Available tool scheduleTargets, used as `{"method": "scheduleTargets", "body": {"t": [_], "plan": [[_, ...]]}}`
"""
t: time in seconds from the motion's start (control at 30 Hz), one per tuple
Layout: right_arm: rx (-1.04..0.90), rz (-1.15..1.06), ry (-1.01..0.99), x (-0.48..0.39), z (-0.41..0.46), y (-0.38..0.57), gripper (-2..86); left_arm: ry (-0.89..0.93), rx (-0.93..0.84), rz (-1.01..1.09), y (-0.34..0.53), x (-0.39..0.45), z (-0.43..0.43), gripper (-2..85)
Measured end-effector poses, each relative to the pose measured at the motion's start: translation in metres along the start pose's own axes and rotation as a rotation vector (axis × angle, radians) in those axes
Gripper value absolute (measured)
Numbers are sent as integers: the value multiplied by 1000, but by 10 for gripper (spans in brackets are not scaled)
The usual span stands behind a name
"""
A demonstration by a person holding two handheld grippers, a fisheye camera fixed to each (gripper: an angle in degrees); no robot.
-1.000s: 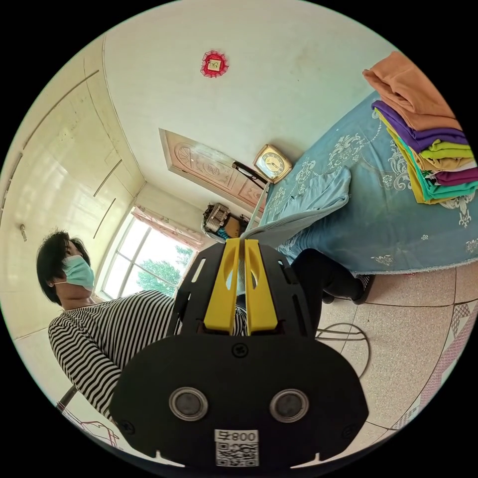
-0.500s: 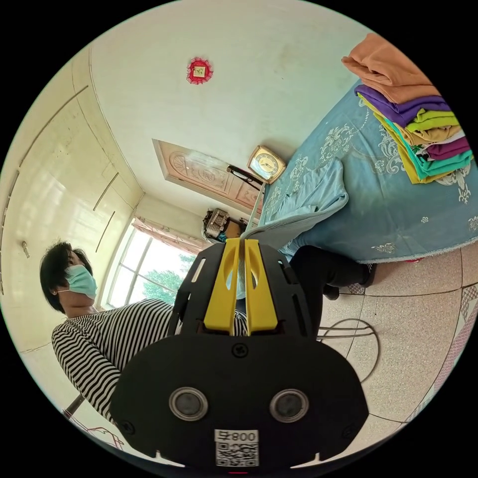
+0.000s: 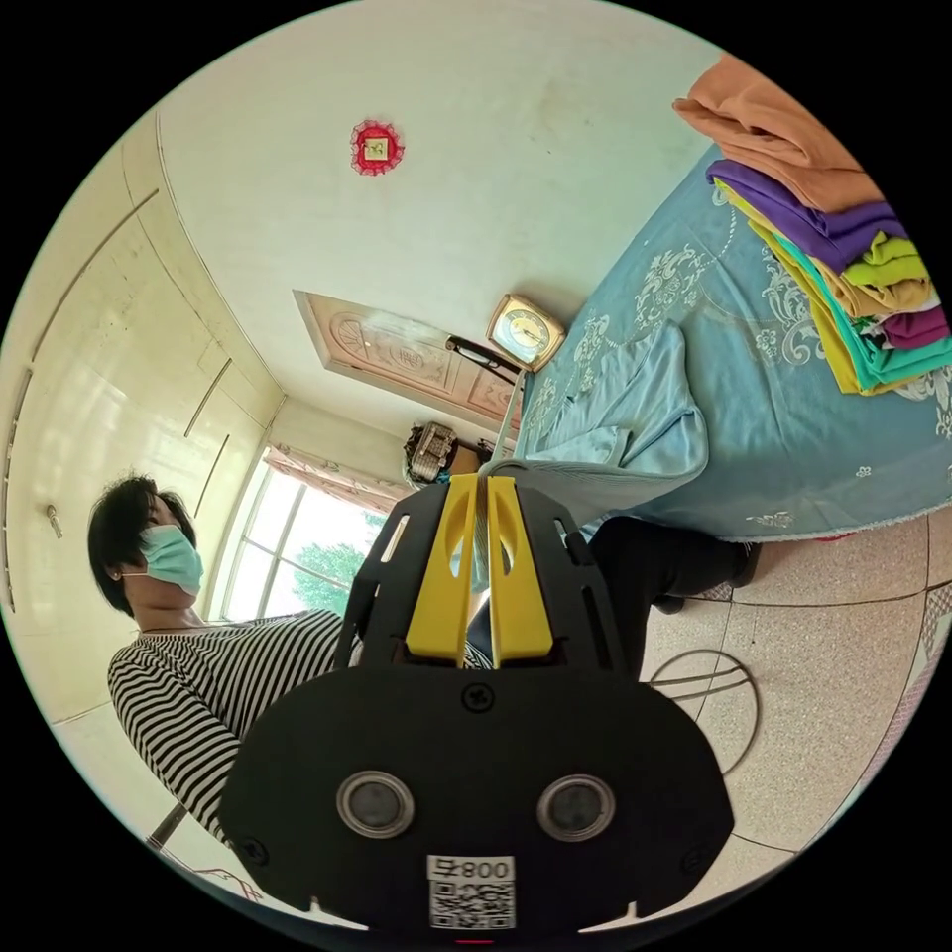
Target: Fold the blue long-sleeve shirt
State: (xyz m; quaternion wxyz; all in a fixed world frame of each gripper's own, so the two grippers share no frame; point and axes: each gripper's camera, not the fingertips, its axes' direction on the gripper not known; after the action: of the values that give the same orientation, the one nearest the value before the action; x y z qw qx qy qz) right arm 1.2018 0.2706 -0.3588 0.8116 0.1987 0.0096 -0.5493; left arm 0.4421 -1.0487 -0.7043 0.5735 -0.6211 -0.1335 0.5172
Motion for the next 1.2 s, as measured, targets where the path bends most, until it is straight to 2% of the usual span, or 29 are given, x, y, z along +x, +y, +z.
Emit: {"method": "scheduleTargets", "body": {"t": [0.3, 0.53, 0.87, 1.2], "plan": [[-7, -15, 14, 5, 41, -125, 15, -29, -38, 35, -106, 6, 61, 12], [-65, 13, 64, 23, 102, -260, 15, -80, -51, 7, -212, -15, 126, 13], [-175, 228, 204, 100, 202, -431, 17, -232, -91, -135, -341, -80, 232, 15], [-222, 354, 281, 131, 249, -531, 17, -363, -96, -230, -407, -125, 289, 22]]}}
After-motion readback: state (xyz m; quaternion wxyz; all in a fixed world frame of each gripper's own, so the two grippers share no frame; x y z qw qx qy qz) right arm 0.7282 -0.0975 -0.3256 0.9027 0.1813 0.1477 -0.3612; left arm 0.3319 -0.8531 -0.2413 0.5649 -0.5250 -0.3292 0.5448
